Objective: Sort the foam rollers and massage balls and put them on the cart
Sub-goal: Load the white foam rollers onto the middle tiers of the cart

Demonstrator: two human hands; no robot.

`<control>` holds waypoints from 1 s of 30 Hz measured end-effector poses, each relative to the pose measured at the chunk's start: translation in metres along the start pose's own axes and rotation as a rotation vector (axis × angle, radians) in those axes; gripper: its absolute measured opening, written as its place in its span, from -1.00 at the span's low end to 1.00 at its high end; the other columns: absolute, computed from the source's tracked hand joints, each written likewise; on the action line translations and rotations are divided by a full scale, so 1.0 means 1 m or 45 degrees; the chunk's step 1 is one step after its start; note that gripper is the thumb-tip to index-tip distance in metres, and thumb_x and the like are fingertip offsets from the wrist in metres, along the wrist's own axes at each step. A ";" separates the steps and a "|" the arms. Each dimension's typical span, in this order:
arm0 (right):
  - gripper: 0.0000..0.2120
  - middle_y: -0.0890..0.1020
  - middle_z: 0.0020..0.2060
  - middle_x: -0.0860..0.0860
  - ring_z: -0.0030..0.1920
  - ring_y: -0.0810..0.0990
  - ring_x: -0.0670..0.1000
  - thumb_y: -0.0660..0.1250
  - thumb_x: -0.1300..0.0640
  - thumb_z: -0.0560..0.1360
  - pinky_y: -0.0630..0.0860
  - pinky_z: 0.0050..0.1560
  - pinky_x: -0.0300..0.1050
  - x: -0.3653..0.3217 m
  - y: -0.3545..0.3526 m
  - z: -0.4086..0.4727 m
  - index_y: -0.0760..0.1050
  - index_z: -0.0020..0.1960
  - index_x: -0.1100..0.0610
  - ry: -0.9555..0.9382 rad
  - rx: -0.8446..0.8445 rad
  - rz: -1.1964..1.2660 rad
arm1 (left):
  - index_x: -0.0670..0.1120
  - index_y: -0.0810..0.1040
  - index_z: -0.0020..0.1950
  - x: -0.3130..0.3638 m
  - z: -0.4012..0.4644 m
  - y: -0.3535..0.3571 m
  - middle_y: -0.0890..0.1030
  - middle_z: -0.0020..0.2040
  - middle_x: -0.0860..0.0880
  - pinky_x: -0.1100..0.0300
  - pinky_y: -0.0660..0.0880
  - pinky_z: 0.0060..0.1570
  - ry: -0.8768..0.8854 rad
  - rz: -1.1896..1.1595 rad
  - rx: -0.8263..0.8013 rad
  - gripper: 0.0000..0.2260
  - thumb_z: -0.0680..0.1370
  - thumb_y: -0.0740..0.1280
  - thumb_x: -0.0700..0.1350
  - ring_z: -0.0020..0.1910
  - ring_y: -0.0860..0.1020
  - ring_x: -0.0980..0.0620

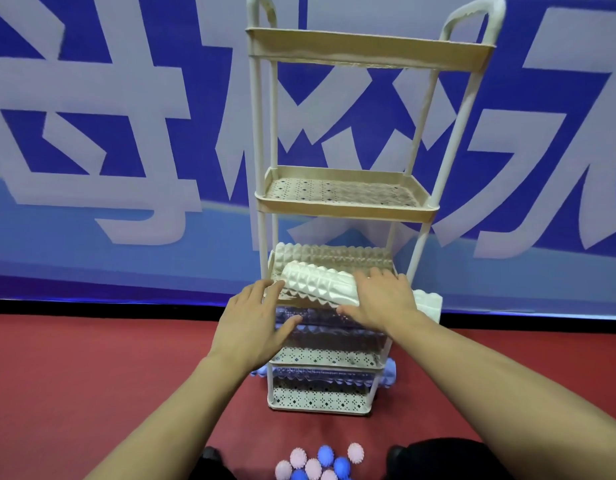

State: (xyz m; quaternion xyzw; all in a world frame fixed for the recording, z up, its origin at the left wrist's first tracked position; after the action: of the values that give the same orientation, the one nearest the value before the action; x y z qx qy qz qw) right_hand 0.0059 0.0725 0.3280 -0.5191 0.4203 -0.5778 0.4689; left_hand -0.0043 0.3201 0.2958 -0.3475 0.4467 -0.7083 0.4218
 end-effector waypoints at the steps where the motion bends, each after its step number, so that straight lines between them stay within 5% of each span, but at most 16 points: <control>1: -0.25 0.52 0.29 0.14 0.29 0.50 0.19 0.23 -0.46 0.43 0.38 0.22 0.14 -0.002 0.003 0.007 0.33 0.42 0.03 0.013 0.004 -0.012 | 0.04 0.28 0.55 -0.002 0.001 0.004 0.36 0.50 0.03 0.05 0.37 0.34 -0.016 -0.013 -0.005 -0.38 0.59 0.14 0.36 0.44 0.37 -0.04; 15: -0.30 0.60 0.20 0.10 0.20 0.55 0.16 0.19 -0.45 0.47 0.33 0.22 0.11 -0.011 0.033 0.083 0.37 0.33 0.08 -0.243 0.047 -0.068 | 0.05 0.23 0.58 -0.010 0.016 0.033 0.33 0.52 0.04 0.07 0.33 0.38 -0.020 -0.059 -0.073 -0.36 0.59 0.10 0.36 0.46 0.33 -0.02; 24: -0.43 0.54 0.30 0.09 0.28 0.51 0.18 0.20 -0.29 0.58 0.32 0.24 0.13 -0.004 0.057 0.092 0.31 0.44 0.03 -0.225 -0.174 0.086 | 0.04 0.24 0.57 0.002 0.021 0.045 0.33 0.49 0.05 0.08 0.34 0.36 -0.003 -0.076 -0.094 -0.38 0.60 0.08 0.35 0.44 0.35 -0.03; 30: -0.46 0.47 0.37 0.05 0.31 0.46 0.16 0.18 -0.17 0.63 0.31 0.26 0.08 0.005 0.061 0.084 0.18 0.55 -0.04 -0.245 -0.061 0.183 | 0.05 0.24 0.56 0.017 0.023 0.046 0.35 0.47 0.04 0.03 0.32 0.38 0.021 -0.057 -0.116 -0.37 0.59 0.08 0.36 0.42 0.36 -0.04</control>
State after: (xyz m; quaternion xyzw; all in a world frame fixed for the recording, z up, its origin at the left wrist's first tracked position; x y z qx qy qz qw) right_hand 0.0962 0.0555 0.2786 -0.5517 0.4232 -0.4801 0.5348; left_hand 0.0216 0.2856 0.2633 -0.3706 0.4742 -0.6992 0.3858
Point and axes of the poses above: each hand's wrist, its own z-axis towards the middle knuckle, its own y-axis out of the palm, x = y × z, the point moved 1 cm from there along z, towards the middle knuckle
